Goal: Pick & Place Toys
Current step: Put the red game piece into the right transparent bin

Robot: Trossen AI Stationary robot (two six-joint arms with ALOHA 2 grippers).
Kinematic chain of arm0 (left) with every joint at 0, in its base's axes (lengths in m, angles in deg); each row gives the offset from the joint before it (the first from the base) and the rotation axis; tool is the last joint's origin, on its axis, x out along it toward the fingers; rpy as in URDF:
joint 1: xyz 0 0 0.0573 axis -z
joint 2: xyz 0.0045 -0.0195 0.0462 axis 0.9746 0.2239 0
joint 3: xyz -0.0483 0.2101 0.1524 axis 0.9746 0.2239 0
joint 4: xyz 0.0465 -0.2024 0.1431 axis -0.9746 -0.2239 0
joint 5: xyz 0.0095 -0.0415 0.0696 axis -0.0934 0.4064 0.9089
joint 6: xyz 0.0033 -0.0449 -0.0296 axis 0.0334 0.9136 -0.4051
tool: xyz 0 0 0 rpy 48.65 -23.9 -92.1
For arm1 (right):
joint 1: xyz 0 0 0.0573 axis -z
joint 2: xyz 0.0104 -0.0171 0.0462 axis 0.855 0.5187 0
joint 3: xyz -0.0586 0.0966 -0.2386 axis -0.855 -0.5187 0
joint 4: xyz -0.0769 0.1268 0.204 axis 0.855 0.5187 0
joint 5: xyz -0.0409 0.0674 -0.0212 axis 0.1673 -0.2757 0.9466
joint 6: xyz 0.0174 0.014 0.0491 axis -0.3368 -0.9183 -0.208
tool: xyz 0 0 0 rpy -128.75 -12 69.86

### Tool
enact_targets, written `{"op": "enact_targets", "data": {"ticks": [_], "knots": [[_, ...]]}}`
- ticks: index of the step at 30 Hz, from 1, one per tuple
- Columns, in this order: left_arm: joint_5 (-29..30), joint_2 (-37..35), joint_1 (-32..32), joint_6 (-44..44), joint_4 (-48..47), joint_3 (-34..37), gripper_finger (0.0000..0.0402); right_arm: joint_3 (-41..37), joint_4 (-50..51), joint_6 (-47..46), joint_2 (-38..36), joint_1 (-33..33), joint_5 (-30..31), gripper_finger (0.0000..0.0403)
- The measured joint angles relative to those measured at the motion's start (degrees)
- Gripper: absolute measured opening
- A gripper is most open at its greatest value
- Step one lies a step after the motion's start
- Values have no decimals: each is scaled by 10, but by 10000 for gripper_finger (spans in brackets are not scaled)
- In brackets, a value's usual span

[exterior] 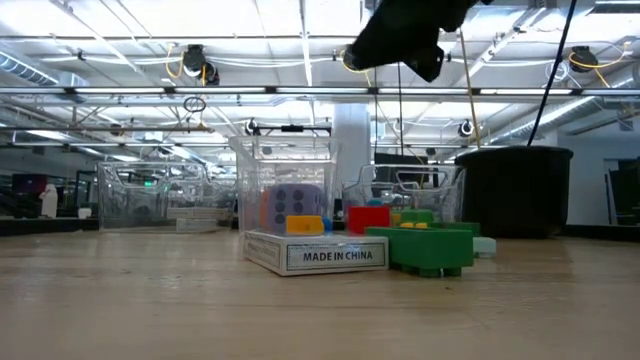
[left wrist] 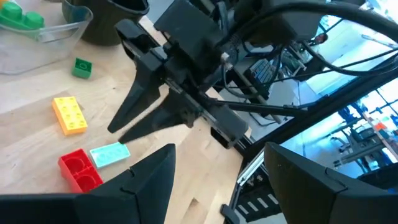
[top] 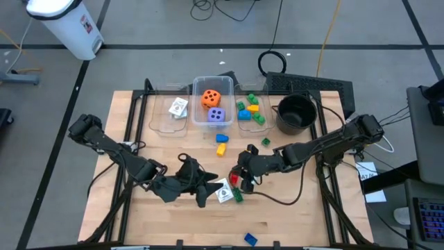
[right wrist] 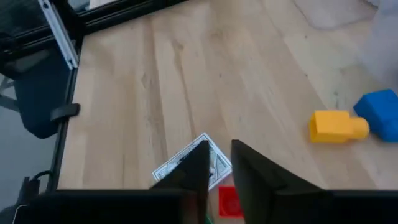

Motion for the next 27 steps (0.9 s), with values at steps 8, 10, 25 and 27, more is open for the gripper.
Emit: {"op": "enact_targets", "data": {"ticks": [8,10,25,27], "knots": [[0,0,-1,-27,-2,0,250,-1,-25,53,-29,6,-60,188],[0,0,-4,-35,-2,0,250,0,-42,83,-39,7,-91,215],[-1,0,-11,-72,-1,0,250,0,-171,136,-83,8,-179,231],[-1,0,-11,-72,-1,0,250,0,-193,126,-84,15,-199,203]]}}
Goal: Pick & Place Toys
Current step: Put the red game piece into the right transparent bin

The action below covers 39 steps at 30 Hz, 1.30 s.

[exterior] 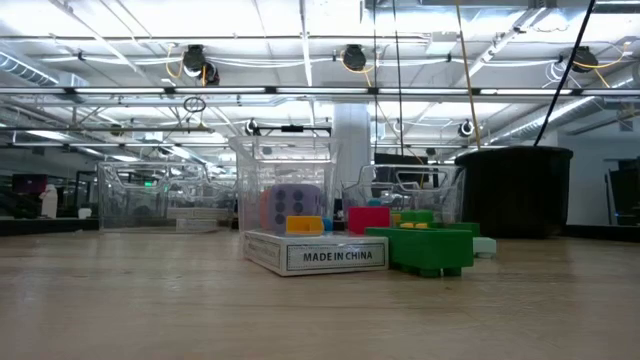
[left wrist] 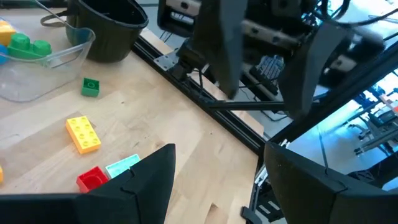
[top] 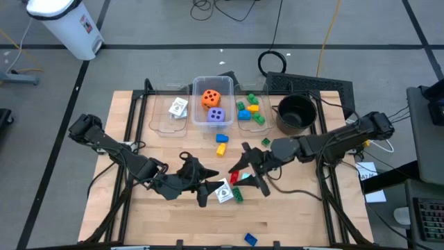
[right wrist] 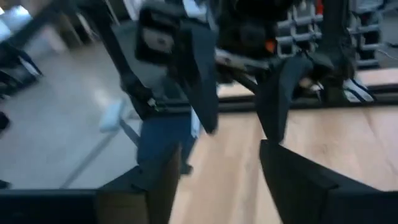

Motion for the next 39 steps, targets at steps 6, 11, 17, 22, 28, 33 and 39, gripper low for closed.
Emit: {"op": "enact_targets", "data": {"ticks": [6,11,17,22,28,33,39], "knots": [[0,0,0,0,0,0,250,0,-32,-10,-2,11,-54,93],[0,0,0,0,0,0,250,0,-45,-3,-2,11,-53,15],[0,0,0,-7,0,0,250,0,-48,4,-2,11,-53,4],[0,0,0,-14,0,0,250,0,-49,3,-2,11,-54,1],[-1,-1,0,-15,0,0,250,0,-141,-30,-2,24,-175,1],[-31,-2,-1,-15,0,0,250,0,-252,-120,-2,59,-283,0],[-55,-2,-1,-13,1,0,250,0,-295,-163,-2,93,-278,0]]}}
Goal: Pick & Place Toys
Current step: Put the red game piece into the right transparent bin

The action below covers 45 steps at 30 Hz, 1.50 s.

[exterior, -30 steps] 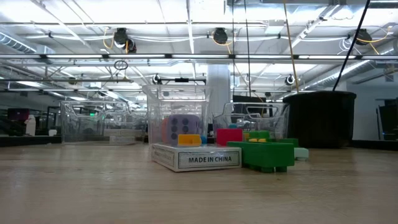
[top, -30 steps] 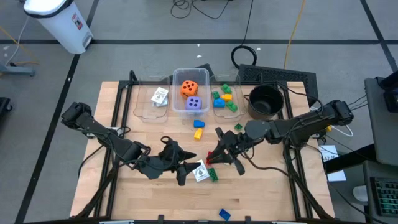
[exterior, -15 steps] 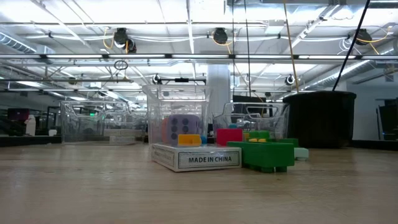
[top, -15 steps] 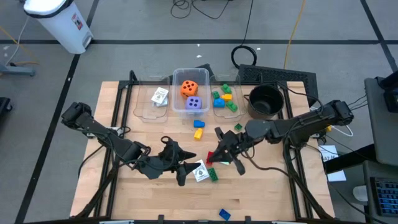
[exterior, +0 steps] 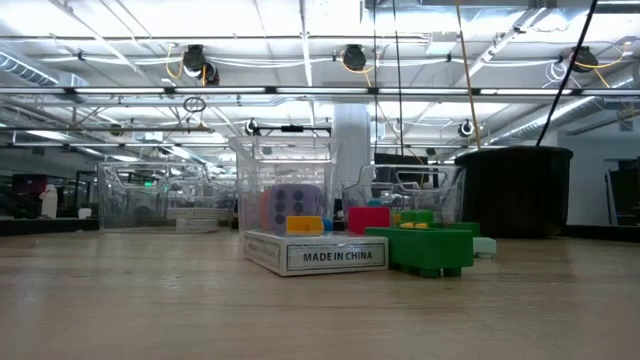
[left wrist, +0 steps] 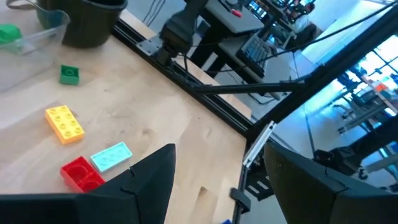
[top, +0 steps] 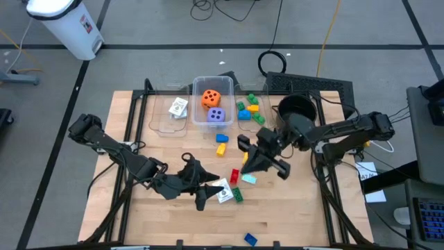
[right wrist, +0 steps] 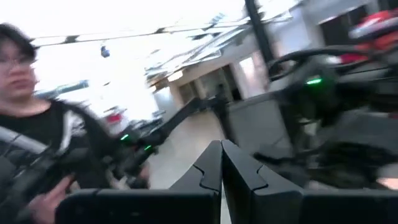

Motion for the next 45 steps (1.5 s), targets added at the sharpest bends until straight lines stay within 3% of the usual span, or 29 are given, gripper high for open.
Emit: {"op": "enact_targets", "data": {"ticks": [11,26,31,37,42,45], "knots": [[-29,-12,-1,-30,14,0,250,0,131,-12,0,67,196,0],[-37,-38,-43,-138,14,0,250,0,174,8,0,101,211,1],[-124,-38,-84,-190,-20,0,250,0,214,24,0,106,208,3],[-235,-46,-118,-195,-101,0,250,1,356,65,-7,85,168,1],[-266,-54,-127,-178,-186,0,250,1,567,121,-10,33,276,1],[-265,-52,-128,-185,-214,0,250,0,632,146,-6,-13,321,1]]}}
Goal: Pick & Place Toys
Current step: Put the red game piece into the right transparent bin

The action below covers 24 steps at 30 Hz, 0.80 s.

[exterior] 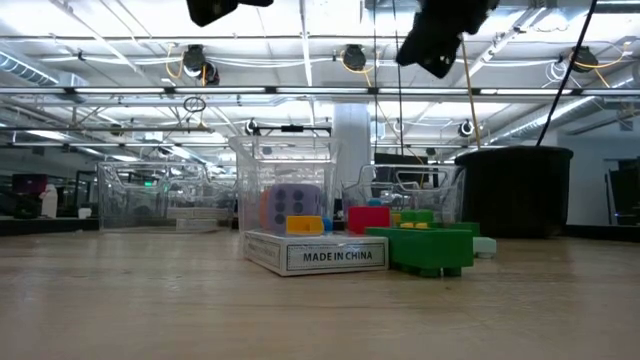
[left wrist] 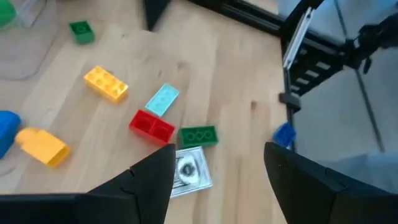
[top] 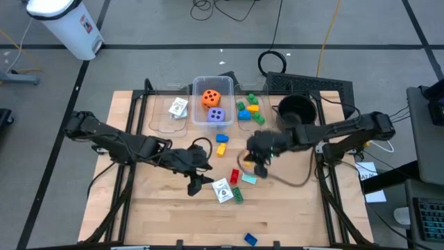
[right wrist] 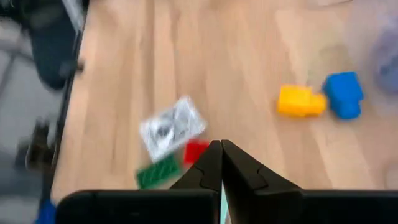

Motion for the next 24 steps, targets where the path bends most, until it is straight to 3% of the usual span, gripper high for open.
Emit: {"op": "enact_targets", "data": {"ticks": [8,16,24], "knots": [[10,-4,-28,-12,-6,0,250,0,-8,105,17,-98,11,5],[10,-42,-49,-1,61,0,250,0,-95,114,21,-59,9,64],[9,-102,-48,1,140,0,250,0,-209,163,102,-22,-98,153]]}}
